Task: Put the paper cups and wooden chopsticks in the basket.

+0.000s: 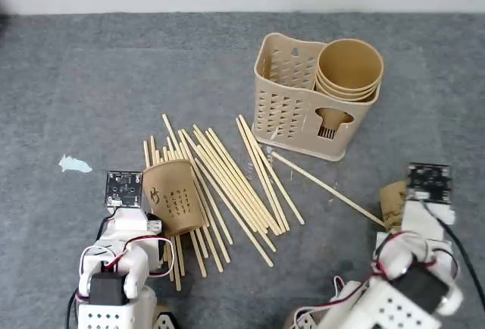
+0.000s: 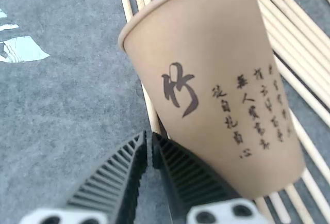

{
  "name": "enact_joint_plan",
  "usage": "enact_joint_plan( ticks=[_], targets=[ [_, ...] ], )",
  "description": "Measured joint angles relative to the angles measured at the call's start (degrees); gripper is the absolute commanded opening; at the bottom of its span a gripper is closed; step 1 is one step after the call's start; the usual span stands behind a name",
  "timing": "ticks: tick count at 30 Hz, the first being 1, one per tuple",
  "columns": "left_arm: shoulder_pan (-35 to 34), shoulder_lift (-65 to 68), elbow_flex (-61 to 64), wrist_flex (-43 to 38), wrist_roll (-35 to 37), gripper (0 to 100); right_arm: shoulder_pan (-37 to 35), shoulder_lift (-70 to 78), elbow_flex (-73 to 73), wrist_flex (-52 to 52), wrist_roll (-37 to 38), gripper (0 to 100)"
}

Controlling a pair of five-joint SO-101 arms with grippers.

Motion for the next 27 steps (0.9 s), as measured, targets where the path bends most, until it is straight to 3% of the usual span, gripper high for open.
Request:
enact_joint_plan(
  ticks=[5, 17, 27],
  targets=[
    [0.0, 0.0, 0.0, 0.0, 0.0, 1, 0.0, 8.35, 0.0, -0.79, -5.8, 15.4],
    [0.0, 0.0, 0.0, 0.0, 0.0, 1, 0.0, 21.19, 0.0, -14.24, -8.88, 15.1],
    [0.0, 0.0, 0.0, 0.0, 0.0, 1, 4.4, 23.12, 0.0, -13.1, -8.97, 15.4]
  ],
)
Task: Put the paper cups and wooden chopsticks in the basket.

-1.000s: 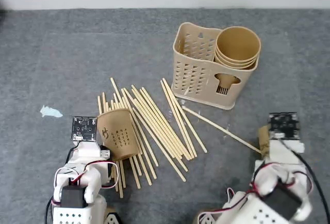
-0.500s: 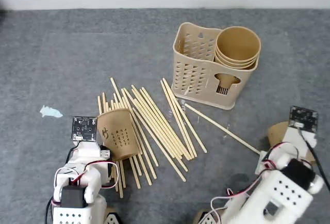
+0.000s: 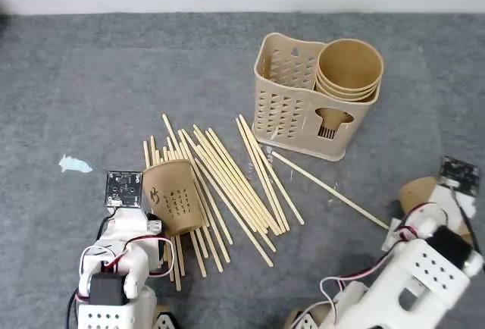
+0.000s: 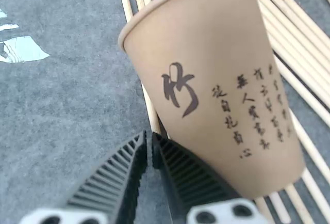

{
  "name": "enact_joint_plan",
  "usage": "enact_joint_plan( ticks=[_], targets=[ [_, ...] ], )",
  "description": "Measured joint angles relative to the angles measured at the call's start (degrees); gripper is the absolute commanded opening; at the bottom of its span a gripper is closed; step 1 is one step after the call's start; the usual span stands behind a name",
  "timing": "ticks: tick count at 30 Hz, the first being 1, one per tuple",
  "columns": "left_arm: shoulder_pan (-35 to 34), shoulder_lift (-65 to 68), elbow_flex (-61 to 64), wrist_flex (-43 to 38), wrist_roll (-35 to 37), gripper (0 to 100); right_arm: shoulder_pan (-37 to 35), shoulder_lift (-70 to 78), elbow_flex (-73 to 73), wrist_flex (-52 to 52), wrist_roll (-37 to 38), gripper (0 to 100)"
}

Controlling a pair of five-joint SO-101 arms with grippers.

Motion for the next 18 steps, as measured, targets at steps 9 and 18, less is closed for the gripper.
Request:
enact_joint_plan(
  ticks=[9, 18],
  targets=[
    [0.0, 0.0, 0.0, 0.0, 0.0, 1, 3.78, 0.53, -2.02, -4.31, 1.93, 15.1],
    [0.0, 0.0, 0.0, 0.0, 0.0, 1, -1.32, 0.62, 3.6, -11.6, 2.29, 1.7]
  ],
)
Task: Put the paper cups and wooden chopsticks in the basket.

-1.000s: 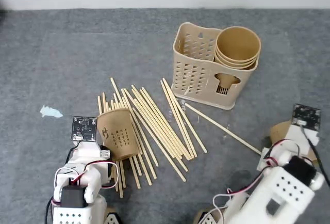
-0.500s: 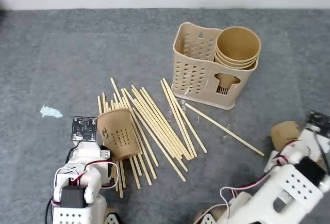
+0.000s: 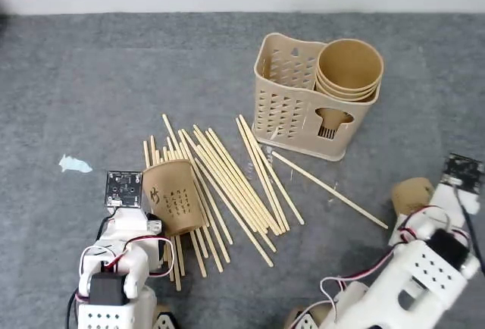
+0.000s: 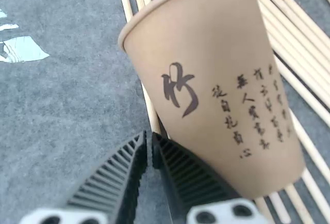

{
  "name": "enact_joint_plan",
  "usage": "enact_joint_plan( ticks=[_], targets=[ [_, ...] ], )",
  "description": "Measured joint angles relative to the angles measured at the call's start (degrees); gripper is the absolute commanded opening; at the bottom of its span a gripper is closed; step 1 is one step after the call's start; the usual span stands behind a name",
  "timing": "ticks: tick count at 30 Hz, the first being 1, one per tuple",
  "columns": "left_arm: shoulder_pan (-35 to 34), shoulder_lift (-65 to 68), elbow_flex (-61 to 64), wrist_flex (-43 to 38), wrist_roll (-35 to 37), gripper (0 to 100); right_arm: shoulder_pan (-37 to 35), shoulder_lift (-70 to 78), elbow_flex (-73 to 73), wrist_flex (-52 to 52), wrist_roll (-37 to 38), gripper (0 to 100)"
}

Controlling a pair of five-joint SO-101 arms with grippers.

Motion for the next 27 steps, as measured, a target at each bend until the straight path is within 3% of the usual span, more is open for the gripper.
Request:
enact_joint_plan(
  ticks=[10, 15, 21, 27],
  targets=[
    [0.0, 0.0, 0.0, 0.0, 0.0, 1, 0.88, 0.09, -1.49, 0.0, 0.7, 0.9],
    [0.0, 0.0, 0.0, 0.0, 0.0, 1, 2.81, 0.09, -7.74, 0.0, 5.54, 0.9],
    [0.0, 0.0, 0.0, 0.0, 0.0, 1, 2.99, 0.09, -19.87, 3.34, 11.96, 0.9],
    [0.0, 0.0, 0.0, 0.0, 0.0, 1, -3.6, 0.09, -37.71, 12.57, 16.53, 0.8]
  ],
)
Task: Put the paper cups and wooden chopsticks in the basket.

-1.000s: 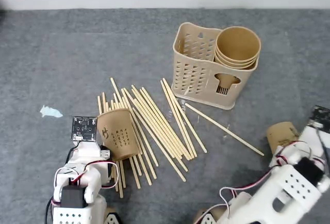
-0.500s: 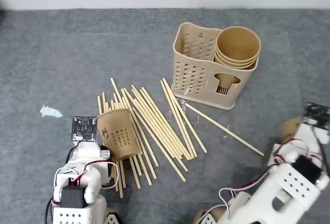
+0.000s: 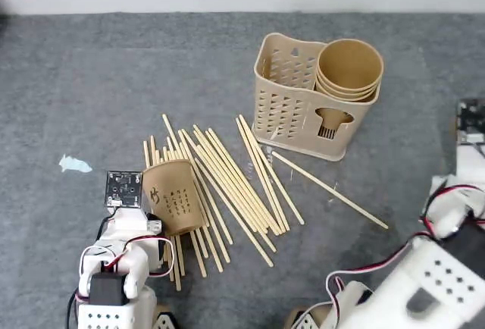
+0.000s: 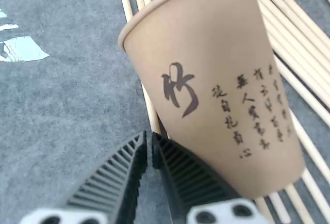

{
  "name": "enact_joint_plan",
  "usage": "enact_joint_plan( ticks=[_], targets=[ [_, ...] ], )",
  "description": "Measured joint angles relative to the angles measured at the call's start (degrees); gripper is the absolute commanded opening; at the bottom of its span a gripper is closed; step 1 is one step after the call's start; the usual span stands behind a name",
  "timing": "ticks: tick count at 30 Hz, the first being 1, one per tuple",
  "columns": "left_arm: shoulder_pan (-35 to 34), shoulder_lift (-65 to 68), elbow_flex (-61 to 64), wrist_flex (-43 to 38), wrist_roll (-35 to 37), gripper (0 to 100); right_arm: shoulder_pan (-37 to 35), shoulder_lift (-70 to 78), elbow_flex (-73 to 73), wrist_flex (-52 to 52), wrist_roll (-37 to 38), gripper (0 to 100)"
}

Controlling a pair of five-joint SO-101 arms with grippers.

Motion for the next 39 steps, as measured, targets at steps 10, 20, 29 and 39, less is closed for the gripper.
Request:
enact_joint_plan(
  ticks=[10, 20, 29, 39],
  targets=[
    [0.0, 0.0, 0.0, 0.0, 0.0, 1, -11.87, 17.14, -34.2, 18.29, 0.53, 0.8],
    [0.0, 0.0, 0.0, 0.0, 0.0, 1, -18.55, 43.16, -66.73, 26.02, 4.92, 0.8],
    [0.0, 0.0, 0.0, 0.0, 0.0, 1, -20.84, 43.78, -67.69, 26.11, 14.68, 0.8],
    [0.0, 0.0, 0.0, 0.0, 0.0, 1, -26.37, 45.45, -65.05, 26.11, 26.55, 0.9]
  ],
)
